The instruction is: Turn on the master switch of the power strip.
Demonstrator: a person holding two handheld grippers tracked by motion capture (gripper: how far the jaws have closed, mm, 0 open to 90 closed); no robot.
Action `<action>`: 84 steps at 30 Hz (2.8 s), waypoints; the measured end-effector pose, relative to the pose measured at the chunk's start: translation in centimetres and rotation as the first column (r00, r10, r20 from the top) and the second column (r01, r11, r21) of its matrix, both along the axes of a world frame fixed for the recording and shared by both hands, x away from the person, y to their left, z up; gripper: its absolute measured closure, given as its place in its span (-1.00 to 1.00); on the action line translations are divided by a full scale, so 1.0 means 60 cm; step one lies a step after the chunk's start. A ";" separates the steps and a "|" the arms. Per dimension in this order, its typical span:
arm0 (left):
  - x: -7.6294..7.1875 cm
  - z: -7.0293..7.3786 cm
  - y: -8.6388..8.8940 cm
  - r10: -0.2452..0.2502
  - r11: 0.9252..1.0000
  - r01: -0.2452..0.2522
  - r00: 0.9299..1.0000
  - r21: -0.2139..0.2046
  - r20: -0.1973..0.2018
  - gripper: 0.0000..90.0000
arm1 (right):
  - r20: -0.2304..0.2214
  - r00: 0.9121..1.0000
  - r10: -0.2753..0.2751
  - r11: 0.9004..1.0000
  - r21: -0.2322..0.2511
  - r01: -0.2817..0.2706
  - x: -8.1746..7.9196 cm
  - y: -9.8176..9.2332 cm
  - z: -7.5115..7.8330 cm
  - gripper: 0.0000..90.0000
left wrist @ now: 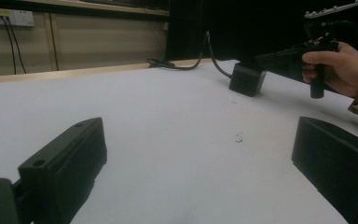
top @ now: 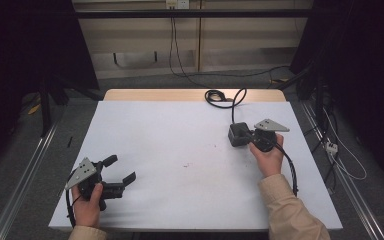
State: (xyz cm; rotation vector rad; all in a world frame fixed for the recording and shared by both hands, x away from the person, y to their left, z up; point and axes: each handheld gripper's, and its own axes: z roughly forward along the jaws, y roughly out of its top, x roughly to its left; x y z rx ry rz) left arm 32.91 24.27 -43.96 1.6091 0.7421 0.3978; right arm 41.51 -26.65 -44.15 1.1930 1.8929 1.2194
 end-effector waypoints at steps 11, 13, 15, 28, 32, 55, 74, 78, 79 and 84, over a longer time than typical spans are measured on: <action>0.000 0.000 0.000 0.001 1.000 -0.001 1.000 -0.002 -0.001 -0.94 | 0.006 1.000 0.000 1.000 0.011 0.000 0.001 -0.001 0.001 1.00; 0.000 -0.001 0.000 0.001 1.000 -0.001 1.000 -0.004 -0.002 -0.94 | 0.004 1.000 -0.002 1.000 0.012 0.002 0.001 -0.001 0.001 1.00; 0.001 -0.001 -0.001 0.001 1.000 -0.001 1.000 -0.004 -0.004 -0.94 | 0.003 1.000 -0.003 1.000 0.015 0.003 0.001 -0.001 0.001 1.00; 0.002 0.000 -0.003 -0.004 1.000 0.004 1.000 0.004 -0.002 -0.94 | -0.009 1.000 0.020 0.998 0.062 -0.019 -0.013 -0.009 0.015 0.41; 0.003 0.001 -0.004 -0.005 1.000 0.005 1.000 0.001 0.002 -0.94 | -0.017 0.999 0.033 0.996 0.087 -0.032 -0.025 -0.012 0.017 0.21; 0.001 0.002 -0.004 -0.008 1.000 0.008 1.000 0.001 0.004 -0.94 | -0.024 0.996 0.091 0.989 0.117 -0.087 -0.094 -0.017 0.017 -0.47; 0.001 0.003 -0.004 -0.002 1.000 0.002 1.000 -0.004 0.005 -0.94 | -0.039 0.995 0.094 0.991 0.098 -0.090 -0.134 -0.024 0.009 -0.64; 0.001 0.003 -0.004 -0.003 1.000 0.003 1.000 -0.001 0.006 -0.94 | -0.044 0.995 0.094 0.991 0.101 -0.089 -0.142 -0.025 0.006 -0.67; 0.001 0.003 -0.004 -0.002 1.000 0.002 1.000 -0.003 0.005 -0.94 | -0.041 0.994 0.098 0.991 0.096 -0.093 -0.144 -0.025 0.005 -0.67; 0.001 0.003 -0.004 -0.005 1.000 0.005 1.000 0.002 0.003 -0.94 | -0.043 0.993 0.107 0.990 0.093 -0.102 -0.155 -0.025 0.002 -0.70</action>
